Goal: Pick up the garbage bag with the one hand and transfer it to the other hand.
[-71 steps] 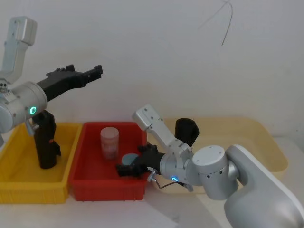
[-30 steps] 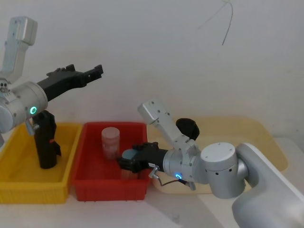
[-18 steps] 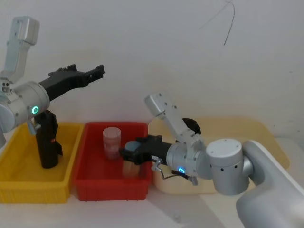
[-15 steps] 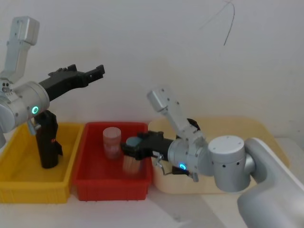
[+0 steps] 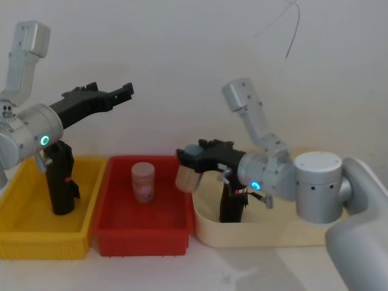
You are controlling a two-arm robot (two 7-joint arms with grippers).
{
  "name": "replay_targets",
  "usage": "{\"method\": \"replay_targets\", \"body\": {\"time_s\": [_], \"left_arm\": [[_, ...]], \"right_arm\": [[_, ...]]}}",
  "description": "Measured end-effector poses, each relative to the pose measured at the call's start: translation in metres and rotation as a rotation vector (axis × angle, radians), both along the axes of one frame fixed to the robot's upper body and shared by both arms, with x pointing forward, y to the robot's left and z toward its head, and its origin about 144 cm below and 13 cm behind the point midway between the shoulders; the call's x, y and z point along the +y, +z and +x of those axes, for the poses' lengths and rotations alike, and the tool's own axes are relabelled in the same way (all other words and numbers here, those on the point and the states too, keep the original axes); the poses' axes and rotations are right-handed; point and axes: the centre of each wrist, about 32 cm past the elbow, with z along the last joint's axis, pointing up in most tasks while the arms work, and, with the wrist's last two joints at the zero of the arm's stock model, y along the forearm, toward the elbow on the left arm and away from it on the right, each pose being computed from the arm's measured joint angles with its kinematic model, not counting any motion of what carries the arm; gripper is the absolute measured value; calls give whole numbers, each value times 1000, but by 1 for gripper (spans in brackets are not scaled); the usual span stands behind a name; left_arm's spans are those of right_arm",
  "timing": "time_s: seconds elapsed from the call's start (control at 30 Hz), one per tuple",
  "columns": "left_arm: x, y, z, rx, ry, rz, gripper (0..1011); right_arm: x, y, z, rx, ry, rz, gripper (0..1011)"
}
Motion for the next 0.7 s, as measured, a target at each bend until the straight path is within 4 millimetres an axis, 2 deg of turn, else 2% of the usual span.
{"method": "replay_targets", "body": {"time_s": [0.27, 0.7], "left_arm": [[0, 0, 0, 0, 0, 0, 1001], [0, 0, 0, 0, 0, 0, 1001]], "right_arm": [[-26, -3, 9, 18, -75, 10, 645], [-68, -28, 32, 63, -226, 1, 645]]}}
